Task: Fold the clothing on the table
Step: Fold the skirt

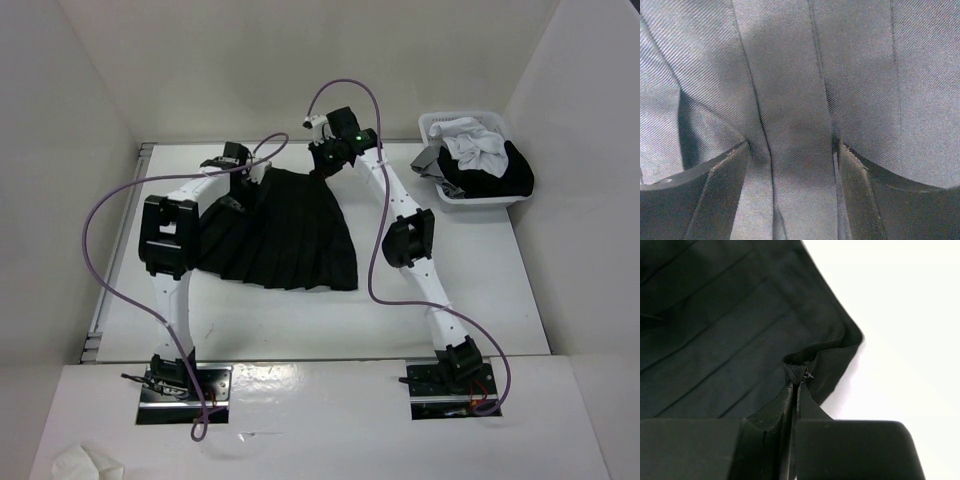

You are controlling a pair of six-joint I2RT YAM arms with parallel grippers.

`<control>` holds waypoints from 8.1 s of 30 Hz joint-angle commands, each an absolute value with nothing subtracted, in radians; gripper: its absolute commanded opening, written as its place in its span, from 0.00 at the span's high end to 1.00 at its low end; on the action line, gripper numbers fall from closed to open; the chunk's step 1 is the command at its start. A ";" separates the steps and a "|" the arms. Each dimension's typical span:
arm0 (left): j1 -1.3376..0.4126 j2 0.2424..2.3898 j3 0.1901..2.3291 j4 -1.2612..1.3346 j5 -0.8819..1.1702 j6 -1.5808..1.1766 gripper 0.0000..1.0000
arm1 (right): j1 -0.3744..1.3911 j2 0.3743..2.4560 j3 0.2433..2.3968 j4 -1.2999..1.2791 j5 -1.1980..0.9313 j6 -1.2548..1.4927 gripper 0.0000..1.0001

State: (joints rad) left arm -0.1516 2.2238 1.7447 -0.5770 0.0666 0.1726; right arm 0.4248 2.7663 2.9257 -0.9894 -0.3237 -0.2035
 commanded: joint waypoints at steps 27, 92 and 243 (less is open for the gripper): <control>0.006 2.126 2.164 -1.032 0.451 0.316 0.10 | 0.422 2.707 2.935 -1.009 -0.311 -0.212 1.00; 0.080 2.781 2.733 -1.110 0.521 0.318 0.95 | 0.422 2.753 2.953 -1.037 -0.311 -0.239 1.00; 0.140 1.704 1.437 -0.690 0.289 0.244 0.01 | 0.388 2.189 2.285 -1.154 -0.379 -0.307 0.02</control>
